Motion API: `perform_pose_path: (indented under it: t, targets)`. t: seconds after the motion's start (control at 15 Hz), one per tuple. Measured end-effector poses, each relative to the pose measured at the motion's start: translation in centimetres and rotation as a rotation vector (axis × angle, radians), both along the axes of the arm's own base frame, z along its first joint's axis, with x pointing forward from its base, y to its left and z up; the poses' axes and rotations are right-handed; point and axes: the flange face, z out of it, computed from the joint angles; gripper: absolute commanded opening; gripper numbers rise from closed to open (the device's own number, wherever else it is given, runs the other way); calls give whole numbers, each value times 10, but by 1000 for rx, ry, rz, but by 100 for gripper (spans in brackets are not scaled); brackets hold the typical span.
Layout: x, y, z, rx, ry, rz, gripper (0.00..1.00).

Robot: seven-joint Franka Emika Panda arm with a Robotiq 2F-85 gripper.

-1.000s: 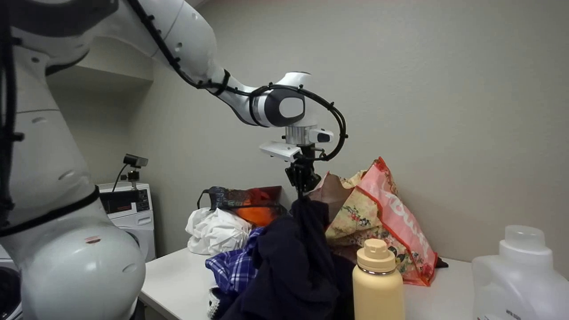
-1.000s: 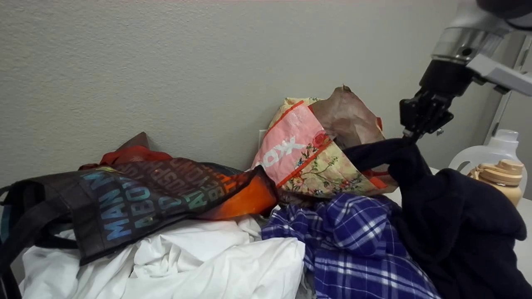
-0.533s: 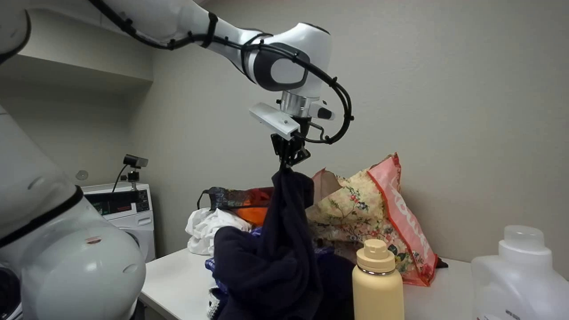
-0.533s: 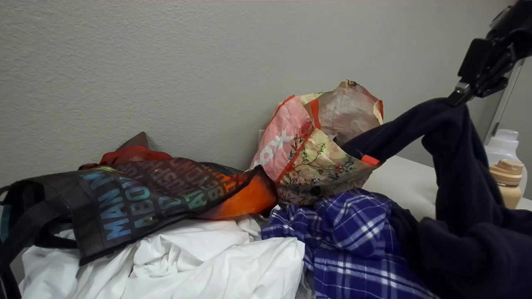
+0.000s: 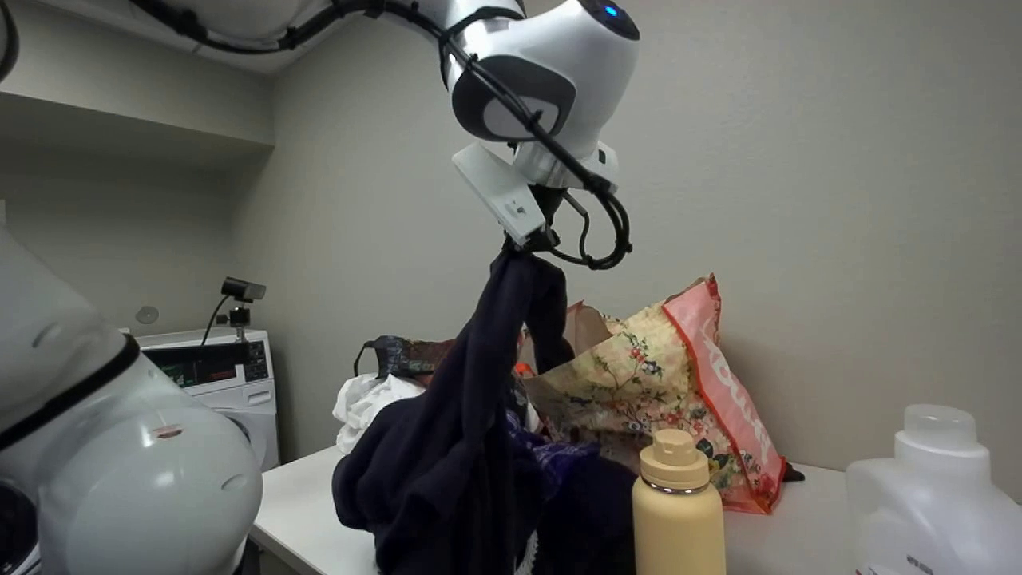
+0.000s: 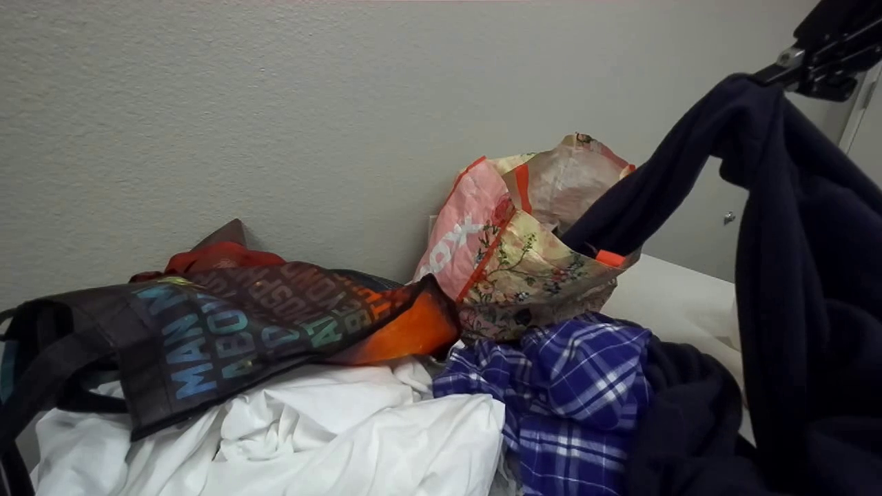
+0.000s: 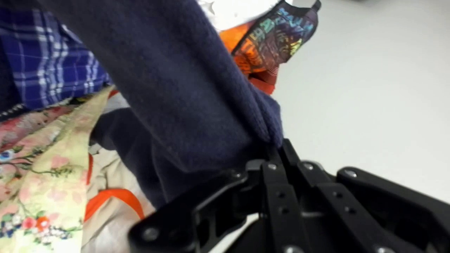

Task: Unpack the bag

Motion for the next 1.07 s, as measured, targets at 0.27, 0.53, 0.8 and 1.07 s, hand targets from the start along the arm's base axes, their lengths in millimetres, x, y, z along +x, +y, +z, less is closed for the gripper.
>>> perform_pose_path:
  t: [0.27,0.53,0.8,1.07]
  targets:
    - [6,6,22,137,-156,29,3]
    - [14,16,80,182,-319,107,3]
    - [17,31,143,161,-458,185,3]
    - [12,42,179,143,-561,289,3]
